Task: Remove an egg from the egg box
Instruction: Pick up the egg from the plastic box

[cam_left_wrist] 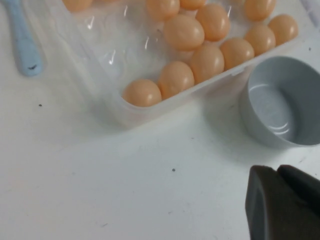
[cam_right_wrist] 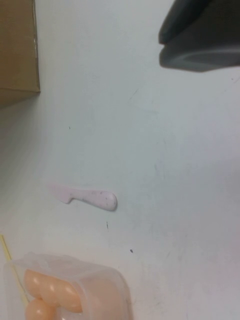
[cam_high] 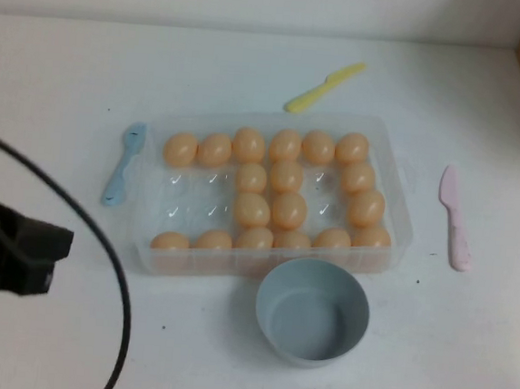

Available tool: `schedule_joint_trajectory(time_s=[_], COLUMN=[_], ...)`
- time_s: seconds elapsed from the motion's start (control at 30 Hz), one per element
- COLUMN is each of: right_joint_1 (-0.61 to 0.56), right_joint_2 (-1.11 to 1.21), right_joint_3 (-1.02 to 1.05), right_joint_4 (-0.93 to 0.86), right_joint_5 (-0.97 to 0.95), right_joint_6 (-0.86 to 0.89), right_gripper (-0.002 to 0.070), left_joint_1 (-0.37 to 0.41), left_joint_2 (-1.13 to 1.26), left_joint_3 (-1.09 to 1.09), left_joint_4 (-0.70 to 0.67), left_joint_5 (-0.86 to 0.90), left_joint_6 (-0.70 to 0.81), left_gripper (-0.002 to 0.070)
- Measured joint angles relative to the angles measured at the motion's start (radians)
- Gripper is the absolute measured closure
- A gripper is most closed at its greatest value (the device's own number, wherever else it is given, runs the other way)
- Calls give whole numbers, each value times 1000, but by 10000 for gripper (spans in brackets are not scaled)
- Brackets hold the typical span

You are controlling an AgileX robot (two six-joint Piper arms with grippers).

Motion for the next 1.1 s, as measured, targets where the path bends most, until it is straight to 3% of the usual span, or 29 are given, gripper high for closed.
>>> schedule_joint_trajectory(time_s=[0.1,0.3,0.53,0.73,1.1], right_joint_1=[0,0,0,0,0], right_joint_2=[0,0,0,0,0], right_joint_3=[0,0,0,0,0], right_joint_4=[0,0,0,0,0], right_joint_5=[0,0,0,0,0], right_joint_6=[0,0,0,0,0], right_gripper=[694,694,694,694,694], left_joint_1=[-23,-159,-248,-280,-308], left_joint_2=[134,343,572,768,1004], left_joint_3=[-103,-292,-493,-702,-896], left_joint_4=[56,220,259,337,457], left_joint_5=[47,77,152,307,322], left_joint_6=[21,-5,-13,-89,-172], left_gripper=[680,680,680,680,680])
